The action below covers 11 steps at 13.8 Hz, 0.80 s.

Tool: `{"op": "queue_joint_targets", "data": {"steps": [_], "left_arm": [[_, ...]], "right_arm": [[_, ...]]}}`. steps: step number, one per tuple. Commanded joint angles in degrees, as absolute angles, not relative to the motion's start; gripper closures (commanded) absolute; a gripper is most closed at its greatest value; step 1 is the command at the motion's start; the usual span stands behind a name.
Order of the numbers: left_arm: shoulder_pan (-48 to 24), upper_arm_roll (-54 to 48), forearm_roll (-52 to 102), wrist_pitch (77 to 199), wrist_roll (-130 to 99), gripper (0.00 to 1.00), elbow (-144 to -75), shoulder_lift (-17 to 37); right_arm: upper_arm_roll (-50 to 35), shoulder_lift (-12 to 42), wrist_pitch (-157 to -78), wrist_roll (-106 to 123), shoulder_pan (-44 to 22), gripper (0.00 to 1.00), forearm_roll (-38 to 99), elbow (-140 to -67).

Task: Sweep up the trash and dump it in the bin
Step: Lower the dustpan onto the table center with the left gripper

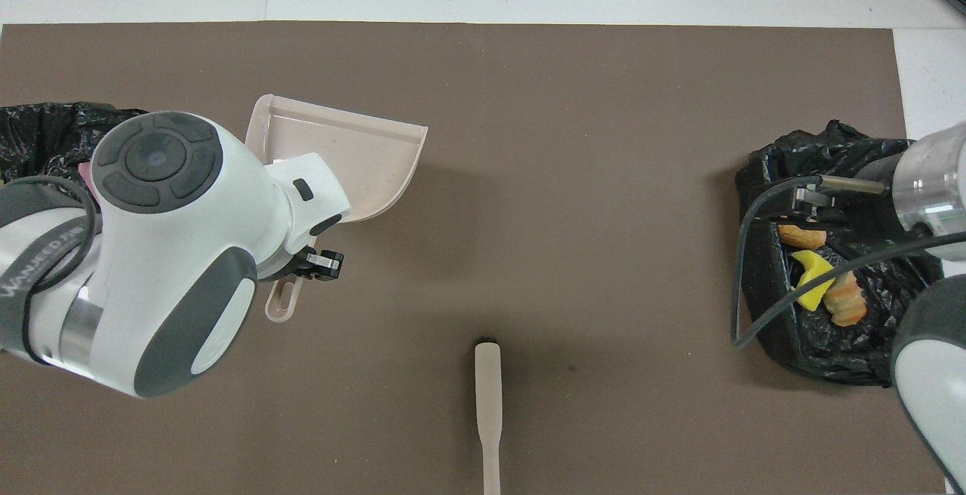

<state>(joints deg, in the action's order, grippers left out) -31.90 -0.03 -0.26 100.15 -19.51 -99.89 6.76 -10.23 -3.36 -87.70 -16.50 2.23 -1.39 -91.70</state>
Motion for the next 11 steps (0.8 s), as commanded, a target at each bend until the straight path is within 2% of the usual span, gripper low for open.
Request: {"op": "queue_joint_targets", "data": {"steps": [1, 4, 11], "left_arm": [[-35.24, 1.05, 2.01, 101.77, -22.85, 1.00, -93.26, 14.84], [-36.39, 1.05, 4.04, 102.22, -25.22, 1.00, -90.36, 18.88], [-38.67, 1.05, 6.24, 104.76, -25.31, 1.00, -90.26, 21.53]], "right_arm": [[-10.81, -2.64, -87.18, -13.97, 4.39, 0.00, -1.32, -90.18], [-10.81, -2.72, -87.89, -13.89, 4.48, 0.00, -1.23, -90.70], [-10.72, -3.43, -88.07, -13.89, 5.19, 0.00, -1.14, -91.76]]}}
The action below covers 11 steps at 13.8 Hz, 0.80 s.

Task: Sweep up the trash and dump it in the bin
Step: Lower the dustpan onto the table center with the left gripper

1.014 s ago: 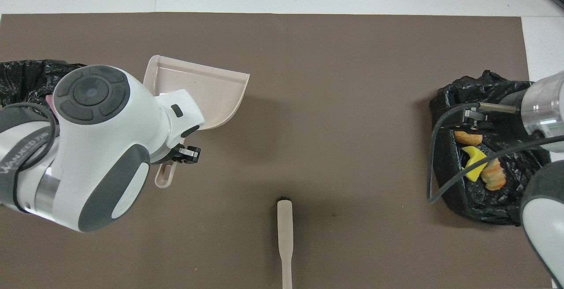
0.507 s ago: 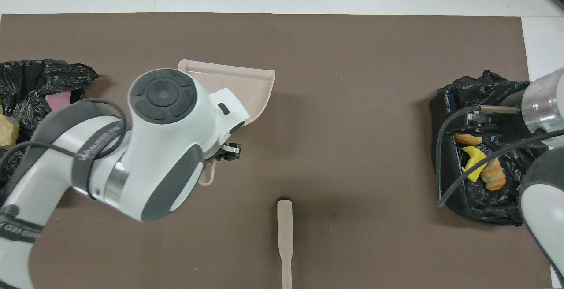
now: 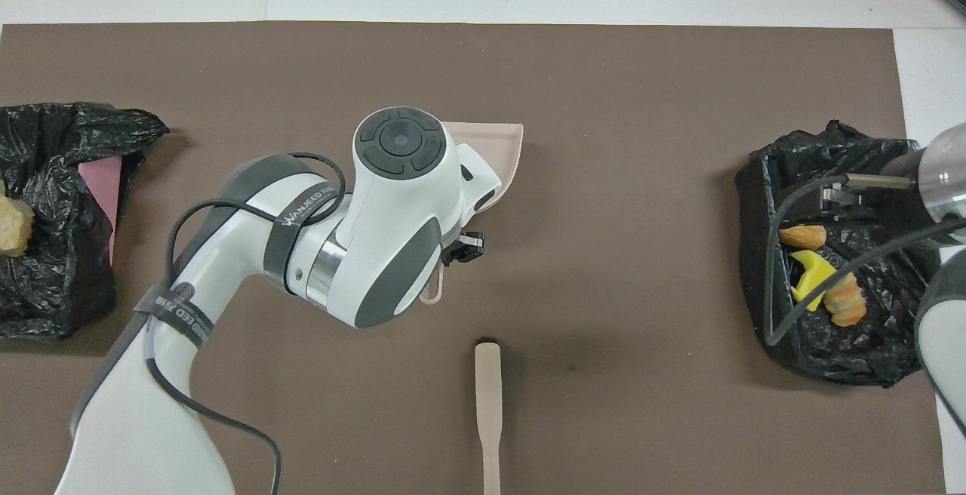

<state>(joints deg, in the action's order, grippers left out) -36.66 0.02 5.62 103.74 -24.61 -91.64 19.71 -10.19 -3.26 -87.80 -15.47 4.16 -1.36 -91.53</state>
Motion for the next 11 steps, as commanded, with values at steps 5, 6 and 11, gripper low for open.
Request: {"op": "queue_joint_targets", "data": {"steps": [5, 6, 11], "left_arm": [[-40.43, 1.14, 5.80, 110.03, -29.44, 1.00, -90.09, 26.63], [-40.52, 1.06, 5.63, 110.39, -30.57, 0.98, -90.09, 26.54], [-37.81, 3.15, 5.62, 109.69, -30.06, 0.00, -90.88, 21.02]], "right_arm": [[-10.72, -3.60, -87.89, -13.89, 5.19, 0.00, -1.14, -92.11], [-10.72, -3.60, -87.89, -13.89, 5.19, 0.00, -1.14, -92.11], [-10.72, -3.60, -87.80, -13.89, 5.27, 0.00, -1.14, -92.20]]}}
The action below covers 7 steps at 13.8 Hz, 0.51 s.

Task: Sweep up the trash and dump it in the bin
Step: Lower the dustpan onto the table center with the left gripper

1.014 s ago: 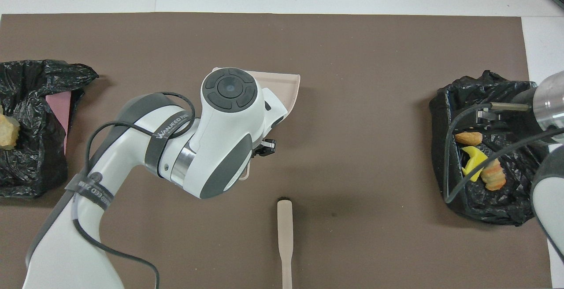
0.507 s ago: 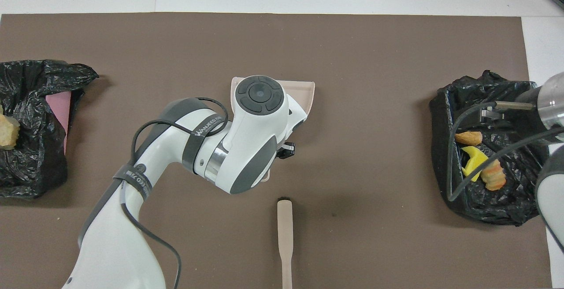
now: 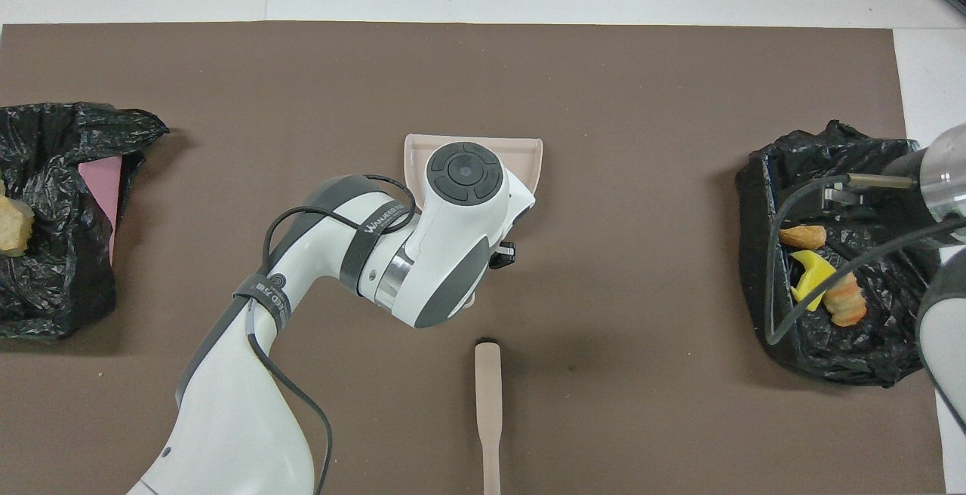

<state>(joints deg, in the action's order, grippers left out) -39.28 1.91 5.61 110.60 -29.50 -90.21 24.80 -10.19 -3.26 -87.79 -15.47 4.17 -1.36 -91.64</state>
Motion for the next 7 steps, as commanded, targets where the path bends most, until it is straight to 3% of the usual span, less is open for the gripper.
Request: {"op": "queue_joint_targets", "data": {"steps": [1, 7], "left_arm": [[-36.92, 3.60, 5.62, 109.69, -29.80, 0.00, -90.79, 20.14], [-26.03, 3.78, 5.36, 110.92, -28.83, 0.00, -90.09, 17.33]], "right_arm": [[-10.72, -3.60, -87.80, -13.89, 5.27, 0.00, -1.14, -92.20], [-10.72, -3.60, -87.80, -13.89, 5.27, 0.00, -1.14, -92.11]]}}
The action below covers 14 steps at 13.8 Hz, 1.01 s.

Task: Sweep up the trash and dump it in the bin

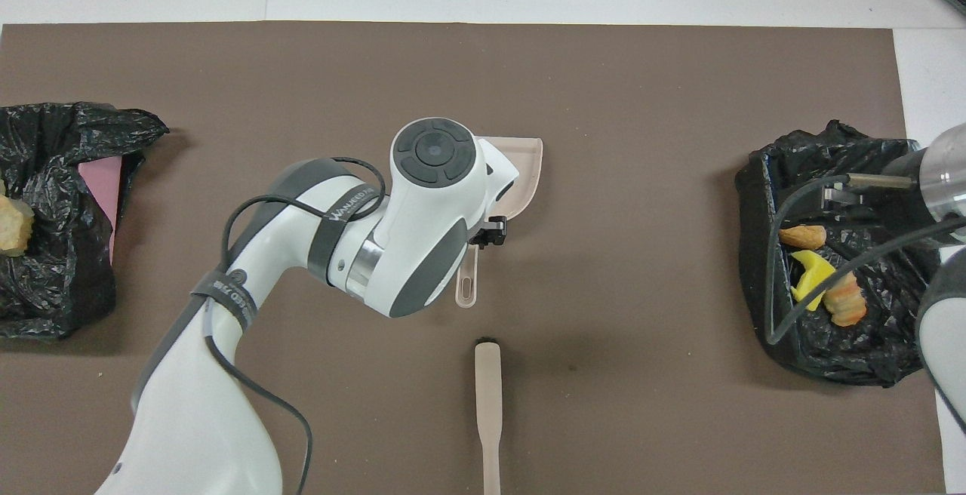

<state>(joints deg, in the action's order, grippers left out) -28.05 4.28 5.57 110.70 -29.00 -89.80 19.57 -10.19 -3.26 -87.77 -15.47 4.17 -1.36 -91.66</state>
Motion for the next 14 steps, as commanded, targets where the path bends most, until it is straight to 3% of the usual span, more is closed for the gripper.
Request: {"op": "queue_joint_targets", "data": {"steps": [1, 3, 11, 14], "left_arm": [[-23.67, 3.78, 5.54, 110.83, -26.91, 0.00, -90.09, 15.75], [-18.13, 2.91, 6.33, 109.34, -22.08, 0.00, -90.09, 13.98], [-8.45, 4.04, 6.33, 98.45, -3.11, 0.00, -85.87, 13.36], [-5.81, 3.96, 5.37, 98.35, 5.25, 0.00, -85.96, 10.82]], "right_arm": [[-10.72, -3.60, -87.80, -13.89, 5.27, 0.00, -1.14, -92.11], [-10.72, -3.60, -87.89, -13.89, 5.27, 0.00, -1.14, -92.11], [-10.72, -3.60, -87.89, -13.89, 5.27, 0.00, -1.14, -92.11], [-10.63, -3.60, -87.71, -13.89, 5.27, 0.00, -1.14, -92.11]]}}
